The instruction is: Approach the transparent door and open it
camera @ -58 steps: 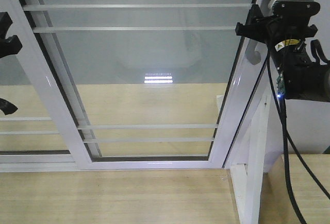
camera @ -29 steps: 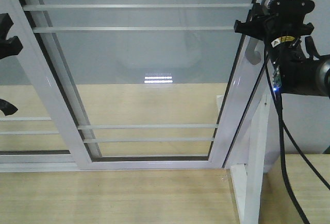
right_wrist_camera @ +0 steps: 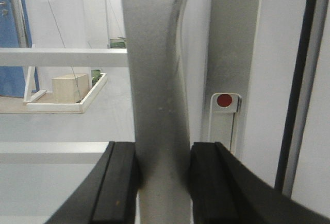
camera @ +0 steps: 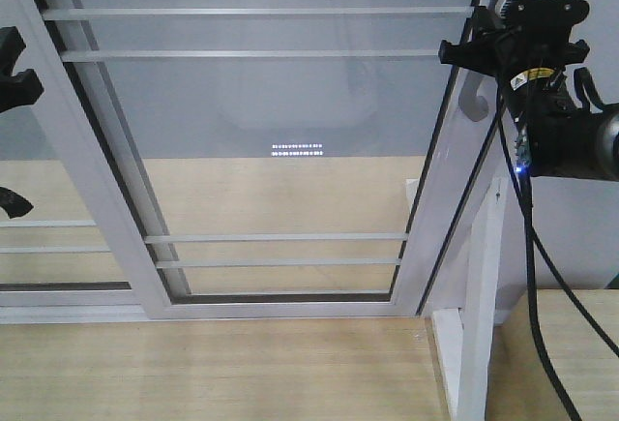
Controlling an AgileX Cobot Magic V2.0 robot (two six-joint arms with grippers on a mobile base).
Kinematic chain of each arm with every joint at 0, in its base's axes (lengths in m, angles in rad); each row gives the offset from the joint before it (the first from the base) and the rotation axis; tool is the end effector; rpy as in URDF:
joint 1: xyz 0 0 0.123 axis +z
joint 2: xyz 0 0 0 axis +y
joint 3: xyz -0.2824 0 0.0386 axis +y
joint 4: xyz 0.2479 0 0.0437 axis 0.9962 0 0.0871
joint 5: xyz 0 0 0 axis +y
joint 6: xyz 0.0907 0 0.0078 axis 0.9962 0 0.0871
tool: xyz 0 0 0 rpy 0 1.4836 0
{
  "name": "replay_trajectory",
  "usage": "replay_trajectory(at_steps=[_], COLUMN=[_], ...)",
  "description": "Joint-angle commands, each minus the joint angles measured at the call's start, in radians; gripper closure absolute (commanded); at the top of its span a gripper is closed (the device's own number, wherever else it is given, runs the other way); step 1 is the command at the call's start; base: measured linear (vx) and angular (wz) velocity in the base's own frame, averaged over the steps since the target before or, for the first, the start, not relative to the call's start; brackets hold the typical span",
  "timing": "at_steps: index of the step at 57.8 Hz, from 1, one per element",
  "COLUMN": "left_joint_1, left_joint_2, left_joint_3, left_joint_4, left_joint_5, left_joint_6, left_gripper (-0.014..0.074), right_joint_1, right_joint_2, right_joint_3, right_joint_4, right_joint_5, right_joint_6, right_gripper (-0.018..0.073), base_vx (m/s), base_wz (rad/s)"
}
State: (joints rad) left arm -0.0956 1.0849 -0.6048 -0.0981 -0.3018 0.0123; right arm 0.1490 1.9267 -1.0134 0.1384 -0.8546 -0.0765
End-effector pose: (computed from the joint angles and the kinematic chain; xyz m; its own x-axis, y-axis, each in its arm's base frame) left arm 0.2321 -0.0196 0.3065 -0.0970 -0.0723 -0.9926 0.0589 0.9952 -0.0783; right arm 0.4080 0.0517 0.2068 0.0228 0.0182 -0.9996 -0.0451 0.9988 0.0172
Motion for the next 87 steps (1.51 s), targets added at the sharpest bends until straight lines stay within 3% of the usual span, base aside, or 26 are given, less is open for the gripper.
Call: replay_trajectory(at_steps=[1, 28, 68, 87], left_joint_1=[-0.005, -0.005, -0.005, -0.005], left_joint_2=[-0.014, -0.014, -0.014, -0.014], left_joint_3=[-0.034, -0.034, -0.034, -0.034], left_joint_4=[-0.005, -0.005, -0.005, -0.004], left_joint_5=[-0.080, -0.070, -0.039, -0.019], left_joint_6=[-0.003, -0.003, -0.003, 0.001], left_gripper=[0.0146, 0.0146, 0.0146, 0.0146], right_joint_1=[0.011, 0.015, 0.230, 0.245], right_joint_2=[-0.047, -0.047, -0.047, -0.091], right_joint_3=[-0.030, -0.030, -0.030, 0.002], right_joint_4=[-0.132, -0.321, -0.320, -0.339], right_joint_5=[-0.072, -0.136, -0.167, -0.152], right_joint_6=[0.019, 0.227, 0.208, 0.207], right_gripper=[0.0327, 0.0318, 0.0315, 0.0319], base_vx=[0.00, 0.00, 0.00, 0.00], base_wz=[0.00, 0.00, 0.00, 0.00])
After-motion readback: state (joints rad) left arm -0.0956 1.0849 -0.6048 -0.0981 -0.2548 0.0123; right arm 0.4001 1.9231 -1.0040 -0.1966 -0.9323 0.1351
